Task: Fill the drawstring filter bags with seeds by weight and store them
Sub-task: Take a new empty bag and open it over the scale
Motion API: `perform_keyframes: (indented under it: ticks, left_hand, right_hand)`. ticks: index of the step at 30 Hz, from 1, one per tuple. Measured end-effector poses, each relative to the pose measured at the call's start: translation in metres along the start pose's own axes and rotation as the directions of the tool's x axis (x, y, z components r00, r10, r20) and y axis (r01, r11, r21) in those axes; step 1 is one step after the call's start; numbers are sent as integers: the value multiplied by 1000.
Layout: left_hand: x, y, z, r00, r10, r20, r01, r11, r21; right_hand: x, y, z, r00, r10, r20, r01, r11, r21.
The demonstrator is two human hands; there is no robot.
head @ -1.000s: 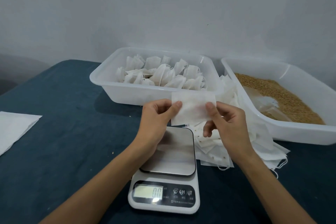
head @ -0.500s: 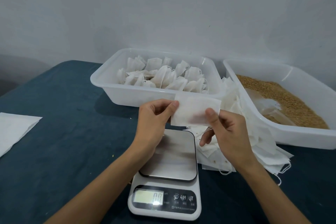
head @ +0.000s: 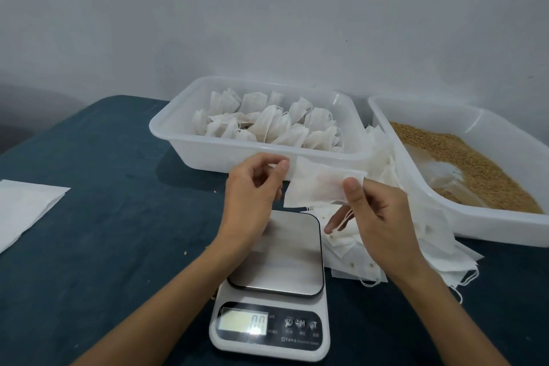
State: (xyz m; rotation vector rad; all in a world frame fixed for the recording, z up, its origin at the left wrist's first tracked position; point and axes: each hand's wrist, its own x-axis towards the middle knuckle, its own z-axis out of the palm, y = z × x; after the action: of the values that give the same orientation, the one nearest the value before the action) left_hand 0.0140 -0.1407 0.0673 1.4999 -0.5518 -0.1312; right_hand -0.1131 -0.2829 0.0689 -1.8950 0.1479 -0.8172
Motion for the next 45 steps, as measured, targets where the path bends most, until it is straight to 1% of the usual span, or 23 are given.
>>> perform_keyframes:
  ticks: [2, 4, 6, 7, 10, 13, 14, 15, 16, 17, 18, 19, 20, 23, 27, 29, 30, 32, 34, 36, 38, 42, 45]
  left_hand:
    - [-5, 4, -1, 980, 199, 31, -201, 970, 138]
    - [-11, 6, 1, 916, 338, 215, -386, 886, 256]
    - [-17, 4, 5, 855, 324, 404, -467, 820, 331]
    - [-18, 3, 7, 837, 305, 455, -483, 802, 351]
    - [-15, 3, 7, 836, 266, 479, -475, 788, 392]
    - [-13, 0, 5, 836, 246, 491, -489, 740, 461]
    - [-15, 1, 5, 848, 200, 491, -447, 768, 459]
    - [-16, 3, 6, 869, 135, 476, -358, 837, 415]
    - [-16, 6, 6, 894, 73, 442, -226, 925, 304]
    - [-13, 10, 6, 921, 8, 389, -62, 990, 126]
    - [-9, 11, 5, 940, -76, 334, 95, 995, -39]
    - [-4, 11, 3, 950, -141, 279, 190, 969, -158]
    - [0, 11, 1, 960, -161, 230, 206, 960, -187]
    - [2, 6, -5, 982, -102, 159, 122, 985, -125]
    - [2, 8, -4, 990, -95, 107, 110, 984, -143]
    - [1, 9, -5, 997, 5, 82, -2, 999, -43]
    - [-2, 11, -5, 990, 101, 103, -107, 993, 53]
    - [-10, 13, -5, 932, 255, 259, -311, 928, 204]
    - [-19, 12, 1, 863, 271, 426, -410, 869, 277]
    - [-23, 8, 8, 813, 269, 516, -495, 786, 370]
    - [-25, 5, 11, 812, 250, 526, -506, 752, 423]
    - [-21, 3, 8, 833, 231, 503, -461, 793, 398]
    - [-24, 4, 12, 848, 201, 490, -390, 862, 323]
  right_hand:
    - [1, 0, -1, 1000, 2, 2, -2, 1000, 10]
    - [1, -1, -1, 1000, 1, 17, -2, 999, 33]
    - [1, -1, -1, 1000, -13, 15, 12, 999, 45]
    - [1, -1, -1, 1000, -9, 13, 8, 998, 59]
    - [0, -2, -1, 1000, -3, 7, 2, 996, 87]
    - [-1, -6, -1, 999, -38, 15, 36, 996, 86]
    - [0, -6, -1, 999, -48, 13, 47, 997, 69]
    - [0, -6, -2, 999, -50, 11, 50, 998, 43]
    - [1, -6, -2, 999, -46, 12, 45, 999, 17]
    - [2, -5, -3, 999, -41, 13, 41, 999, -5]
    - [3, -4, -4, 999, -35, 6, 35, 999, -24]
    - [3, -5, -5, 1000, -29, -5, 29, 999, -30]
    - [3, -6, -5, 1000, -24, -16, 24, 999, -27]
    - [2, -8, -5, 999, -19, -40, 19, 1000, -18]
    - [0, -11, -3, 999, -46, -24, 46, 999, -14]
    - [0, -10, -2, 1000, -26, -12, 26, 1000, -1]
    - [0, -9, -2, 1000, -3, 1, 3, 1000, 2]
    - [2, -7, -2, 998, 46, 40, -45, 999, -8]
    - [3, -5, -3, 994, 78, 77, -78, 997, -2]
    - [2, -4, -1, 990, 82, 112, -85, 996, 22]
    - [1, -7, -1, 985, 81, 155, -85, 996, 17]
    - [9, -23, -13, 953, 159, 259, -154, 987, -40]
    - [19, -46, -23, 905, 253, 342, -221, 966, -132]
